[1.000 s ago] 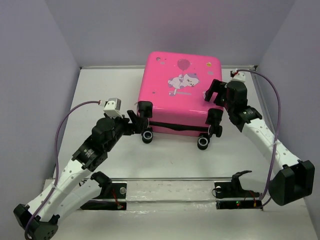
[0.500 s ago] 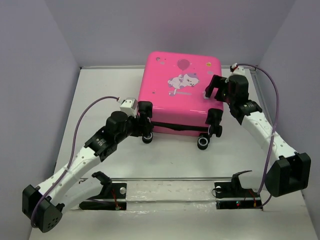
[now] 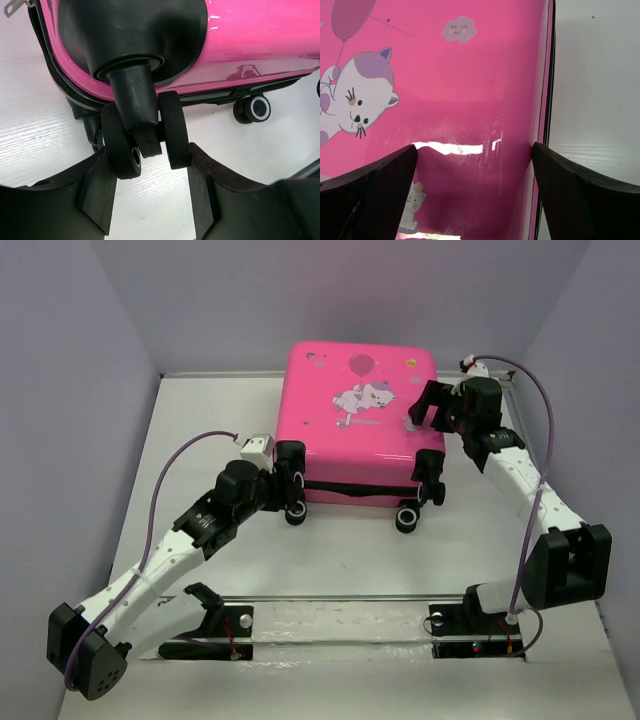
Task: Pack the luggage
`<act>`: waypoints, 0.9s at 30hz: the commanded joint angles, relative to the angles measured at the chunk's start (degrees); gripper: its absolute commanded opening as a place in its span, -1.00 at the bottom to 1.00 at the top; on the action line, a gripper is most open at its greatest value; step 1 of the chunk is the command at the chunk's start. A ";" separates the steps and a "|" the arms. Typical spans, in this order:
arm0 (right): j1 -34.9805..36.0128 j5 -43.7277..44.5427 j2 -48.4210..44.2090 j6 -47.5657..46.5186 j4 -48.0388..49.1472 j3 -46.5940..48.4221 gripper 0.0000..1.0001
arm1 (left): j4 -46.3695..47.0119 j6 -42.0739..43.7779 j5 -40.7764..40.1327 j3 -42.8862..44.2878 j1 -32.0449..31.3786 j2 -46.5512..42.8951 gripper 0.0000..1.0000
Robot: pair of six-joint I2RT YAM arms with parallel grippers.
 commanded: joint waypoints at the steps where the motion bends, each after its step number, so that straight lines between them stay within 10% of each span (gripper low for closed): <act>1: 1.60 -18.06 6.42 -0.49 -0.10 1.48 0.98 | 6.25 -0.56 4.05 0.62 -0.45 -1.14 -0.89; 14: 4.59 -45.22 22.94 3.37 1.06 20.45 0.92 | 17.32 -8.38 6.16 -4.13 -13.27 -3.78 -0.89; 27: 6.78 -31.17 5.59 -2.42 -2.20 28.47 0.99 | 28.66 -16.12 -1.39 -6.50 -15.48 -5.89 -0.89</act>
